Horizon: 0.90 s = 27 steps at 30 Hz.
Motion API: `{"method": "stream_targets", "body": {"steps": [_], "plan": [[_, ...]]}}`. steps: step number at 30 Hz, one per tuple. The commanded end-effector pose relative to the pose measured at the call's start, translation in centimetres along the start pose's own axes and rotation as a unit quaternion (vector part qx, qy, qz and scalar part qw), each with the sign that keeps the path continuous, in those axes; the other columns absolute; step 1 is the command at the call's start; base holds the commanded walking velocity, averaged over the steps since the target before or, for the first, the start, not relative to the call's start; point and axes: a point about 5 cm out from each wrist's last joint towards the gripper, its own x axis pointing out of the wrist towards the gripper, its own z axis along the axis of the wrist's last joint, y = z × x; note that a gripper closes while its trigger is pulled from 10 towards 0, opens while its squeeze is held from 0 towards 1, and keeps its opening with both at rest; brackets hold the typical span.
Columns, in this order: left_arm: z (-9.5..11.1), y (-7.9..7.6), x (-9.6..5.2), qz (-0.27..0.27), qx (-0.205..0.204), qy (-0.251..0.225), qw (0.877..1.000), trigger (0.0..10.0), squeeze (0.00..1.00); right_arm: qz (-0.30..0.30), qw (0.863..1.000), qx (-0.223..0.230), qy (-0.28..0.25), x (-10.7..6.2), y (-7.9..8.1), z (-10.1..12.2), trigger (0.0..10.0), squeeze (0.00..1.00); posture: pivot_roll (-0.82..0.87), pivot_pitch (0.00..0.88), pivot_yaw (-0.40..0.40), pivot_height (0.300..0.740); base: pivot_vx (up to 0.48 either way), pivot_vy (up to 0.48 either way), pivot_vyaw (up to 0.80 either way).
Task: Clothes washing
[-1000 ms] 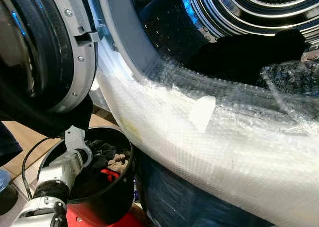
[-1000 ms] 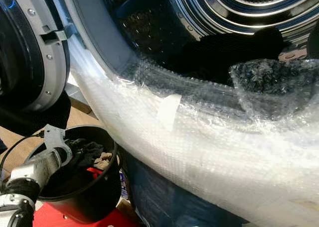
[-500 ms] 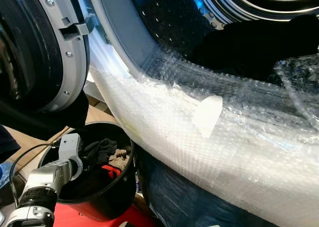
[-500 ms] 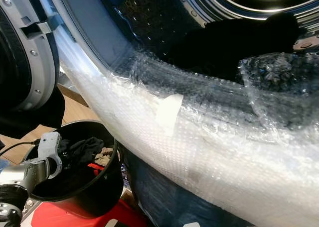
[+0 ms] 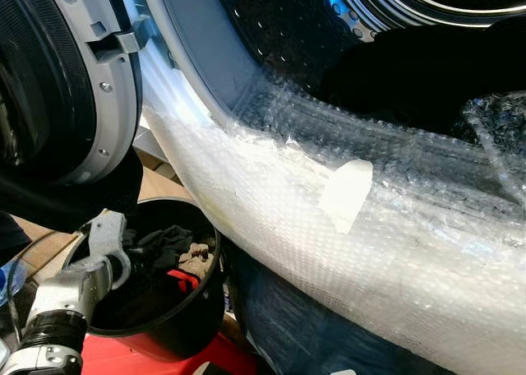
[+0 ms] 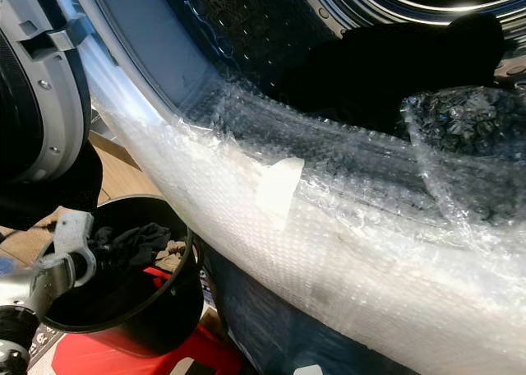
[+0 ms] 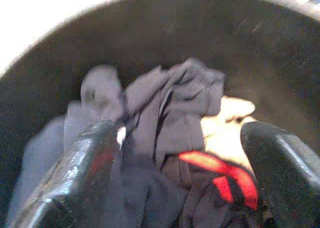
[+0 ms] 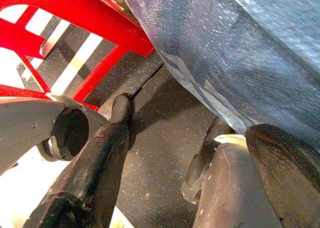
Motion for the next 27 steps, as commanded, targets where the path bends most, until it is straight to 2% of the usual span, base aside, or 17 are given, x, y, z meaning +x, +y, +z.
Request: {"method": "stream_targets", "body": {"steps": [1,4,5,7,9,11,15,18,19,27], "plan": [[-0.6,0.3,-0.6,-0.002,0.025,0.035,0.999,10.0,1.00,0.026,0.991,0.032,0.124,-1.2,2.1,-7.3,10.0,0.00,-0.02,0.204,0.164,0.740,0.000,0.000,0.00],[-1.0,0.6,-1.3,-0.003,0.059,0.058,0.997,10.0,1.00,0.026,0.991,0.031,0.124,-1.2,2.2,-7.3,10.0,0.00,-0.02,0.209,0.168,0.740,0.000,0.000,0.00],[-1.1,0.7,-1.8,-0.020,0.084,0.071,0.994,10.0,1.00,0.027,0.992,0.030,0.124,-1.1,2.3,-7.3,10.0,0.00,-0.01,0.210,0.169,0.740,0.000,0.000,0.00],[-1.2,0.7,-1.9,-0.026,0.091,0.076,0.993,10.0,1.00,0.027,0.991,0.029,0.124,-1.1,2.4,-7.3,10.0,0.00,-0.01,0.212,0.170,0.740,0.000,0.000,0.00],[-1.3,0.9,-2.4,-0.038,0.116,0.085,0.989,10.0,1.00,0.027,0.991,0.028,0.125,-1.1,2.5,-7.3,10.0,0.00,-0.01,0.214,0.171,0.740,0.000,0.000,0.00],[-1.7,1.1,-2.9,-0.040,0.126,0.104,0.986,10.0,1.00,0.031,0.991,0.025,0.126,-1.1,3.3,-7.3,10.0,0.00,0.00,0.218,0.176,0.740,0.000,0.000,0.00],[-2.0,1.3,-3.2,-0.026,0.118,0.113,0.986,10.0,1.00,0.034,0.991,0.024,0.125,-1.0,4.0,-7.2,10.0,0.00,0.00,0.220,0.179,0.740,0.000,0.000,0.00],[-2.1,1.4,-3.4,-0.026,0.118,0.116,0.986,10.0,1.00,0.033,0.991,0.024,0.125,-1.0,3.9,-7.2,10.0,0.00,0.00,0.220,0.180,0.740,0.000,0.000,0.00],[-2.1,2.2,-3.5,-0.002,0.125,0.120,0.985,10.0,1.00,0.033,0.991,0.025,0.125,-1.0,3.7,-7.2,10.0,0.00,0.00,0.218,0.182,0.740,0.000,0.000,0.00],[-2.0,4.1,-3.6,0.070,0.127,0.116,0.983,10.0,1.00,0.034,0.991,0.026,0.124,-0.9,3.9,-7.0,10.0,0.00,0.00,0.213,0.185,0.740,0.000,0.000,0.00]]}}
